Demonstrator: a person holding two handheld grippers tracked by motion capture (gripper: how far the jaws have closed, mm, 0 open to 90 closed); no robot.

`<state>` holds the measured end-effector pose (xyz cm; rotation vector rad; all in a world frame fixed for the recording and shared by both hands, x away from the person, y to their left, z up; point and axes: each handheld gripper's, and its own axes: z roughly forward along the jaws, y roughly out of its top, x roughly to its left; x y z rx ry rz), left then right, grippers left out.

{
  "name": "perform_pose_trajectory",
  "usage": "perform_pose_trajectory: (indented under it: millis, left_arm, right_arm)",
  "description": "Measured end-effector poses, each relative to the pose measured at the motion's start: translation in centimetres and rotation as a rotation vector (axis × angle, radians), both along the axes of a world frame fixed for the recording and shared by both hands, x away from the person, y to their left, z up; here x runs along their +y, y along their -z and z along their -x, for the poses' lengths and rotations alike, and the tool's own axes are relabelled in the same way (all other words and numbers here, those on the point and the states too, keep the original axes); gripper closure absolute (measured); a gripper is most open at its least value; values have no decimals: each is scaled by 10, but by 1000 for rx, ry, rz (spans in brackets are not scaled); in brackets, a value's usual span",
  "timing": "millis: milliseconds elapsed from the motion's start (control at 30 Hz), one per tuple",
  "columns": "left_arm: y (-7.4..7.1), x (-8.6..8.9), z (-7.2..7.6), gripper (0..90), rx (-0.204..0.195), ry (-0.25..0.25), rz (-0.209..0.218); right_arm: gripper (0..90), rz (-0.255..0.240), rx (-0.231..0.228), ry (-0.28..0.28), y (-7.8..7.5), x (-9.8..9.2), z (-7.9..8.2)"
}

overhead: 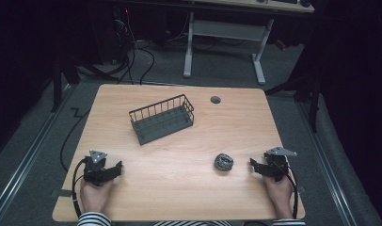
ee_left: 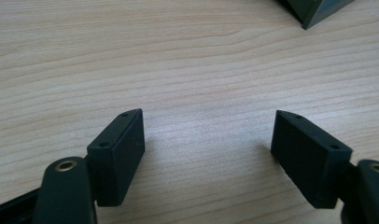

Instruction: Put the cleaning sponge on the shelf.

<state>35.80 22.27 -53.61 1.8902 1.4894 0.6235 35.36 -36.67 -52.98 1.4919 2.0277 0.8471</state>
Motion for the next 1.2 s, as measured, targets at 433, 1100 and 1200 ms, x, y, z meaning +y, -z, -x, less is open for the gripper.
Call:
perform_pose_trajectory:
  millis: [433, 1100, 1200]
  left_arm:
    - [-6, 0, 0, 215, 28, 24, 32]
    - [-32, -11, -6, 216, 20, 67, 95]
    - [-36, -12, -7, 213, 16, 81, 102]
  right_arm:
    - [306, -1, 1, 0, 0, 0, 0]
    - [302, 0, 1, 0, 0, 0, 0]
    - [300, -1, 2, 0, 0, 0, 0]
